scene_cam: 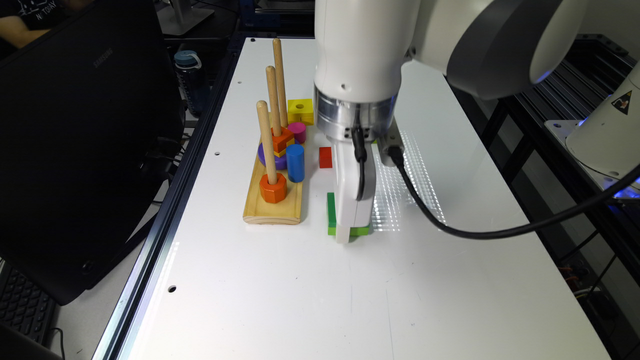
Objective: Pick up green block.
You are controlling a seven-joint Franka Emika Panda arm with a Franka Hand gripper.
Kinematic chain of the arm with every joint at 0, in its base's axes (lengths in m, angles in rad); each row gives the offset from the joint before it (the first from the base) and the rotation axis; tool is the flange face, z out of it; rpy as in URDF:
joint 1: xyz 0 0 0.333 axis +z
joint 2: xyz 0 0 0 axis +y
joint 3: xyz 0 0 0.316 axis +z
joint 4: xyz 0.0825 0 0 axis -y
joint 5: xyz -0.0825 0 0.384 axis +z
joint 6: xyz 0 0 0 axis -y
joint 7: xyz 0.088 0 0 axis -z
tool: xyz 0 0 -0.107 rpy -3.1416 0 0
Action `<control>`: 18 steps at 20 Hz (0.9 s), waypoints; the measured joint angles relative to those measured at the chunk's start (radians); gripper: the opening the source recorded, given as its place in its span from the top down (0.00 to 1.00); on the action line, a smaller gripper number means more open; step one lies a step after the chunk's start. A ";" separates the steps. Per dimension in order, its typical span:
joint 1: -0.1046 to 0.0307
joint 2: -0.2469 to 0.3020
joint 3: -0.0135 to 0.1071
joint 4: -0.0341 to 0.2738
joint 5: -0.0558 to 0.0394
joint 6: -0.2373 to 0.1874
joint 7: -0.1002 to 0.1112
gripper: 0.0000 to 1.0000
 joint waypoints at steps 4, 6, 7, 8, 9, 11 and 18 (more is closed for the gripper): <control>-0.004 -0.057 0.020 -0.004 0.0376 -0.040 -0.012 1.00; -0.013 -0.099 0.037 -0.005 0.0782 -0.074 -0.038 1.00; -0.016 -0.121 0.043 -0.008 0.1035 -0.091 -0.055 1.00; -0.020 -0.135 0.047 -0.012 0.1224 -0.099 -0.069 1.00; -0.024 -0.139 0.049 -0.016 0.1295 -0.100 -0.077 1.00; -0.028 -0.139 0.048 -0.021 0.1401 -0.099 -0.086 1.00; -0.058 -0.183 0.075 -0.022 0.1832 -0.126 -0.135 1.00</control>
